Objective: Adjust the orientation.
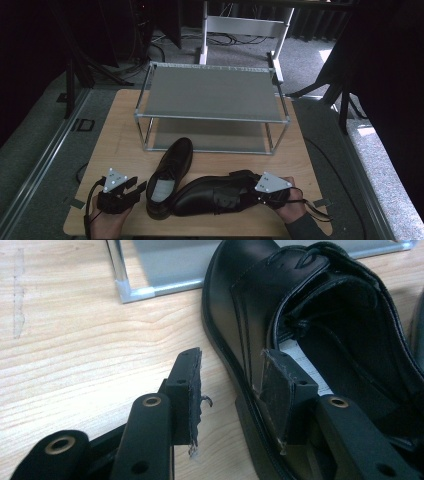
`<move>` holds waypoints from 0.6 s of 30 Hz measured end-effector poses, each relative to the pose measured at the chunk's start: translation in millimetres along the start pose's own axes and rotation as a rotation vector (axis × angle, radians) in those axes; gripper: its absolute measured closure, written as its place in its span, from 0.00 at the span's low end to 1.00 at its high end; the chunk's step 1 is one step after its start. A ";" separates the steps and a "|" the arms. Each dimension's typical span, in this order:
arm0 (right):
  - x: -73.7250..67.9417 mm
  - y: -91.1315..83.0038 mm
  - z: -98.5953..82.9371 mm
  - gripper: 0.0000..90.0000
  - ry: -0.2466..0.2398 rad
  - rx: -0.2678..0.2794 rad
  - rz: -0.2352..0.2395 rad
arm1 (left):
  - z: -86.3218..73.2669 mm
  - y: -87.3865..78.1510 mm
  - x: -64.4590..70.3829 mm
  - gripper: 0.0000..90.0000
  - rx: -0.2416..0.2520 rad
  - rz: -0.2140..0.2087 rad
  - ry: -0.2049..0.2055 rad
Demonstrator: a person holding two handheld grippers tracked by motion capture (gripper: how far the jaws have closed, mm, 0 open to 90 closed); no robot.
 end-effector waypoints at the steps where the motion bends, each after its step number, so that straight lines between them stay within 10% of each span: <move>1: 2.4 0.6 1.5 0.74 -0.002 0.000 -0.006 | -1.1 0.4 -0.7 0.67 -0.002 -0.002 -0.007; 9: 24.3 -3.6 -4.9 0.81 0.072 -0.058 -0.047 | -14.5 9.5 -5.4 0.67 -0.037 -0.031 -0.044; 18: 64.6 -22.6 -41.6 0.89 0.326 -0.074 -0.161 | -19.7 23.3 0.7 0.67 -0.069 -0.047 -0.026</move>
Point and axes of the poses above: each handheld gripper's, and its own axes: y roughly forward along the jaws, z roughly out of its top, x roughly to its right, the point moved 9 cm from there along y, roughly forward along the jaws, and after that the axes turned 15 degrees about z, right-handed, at the moved point
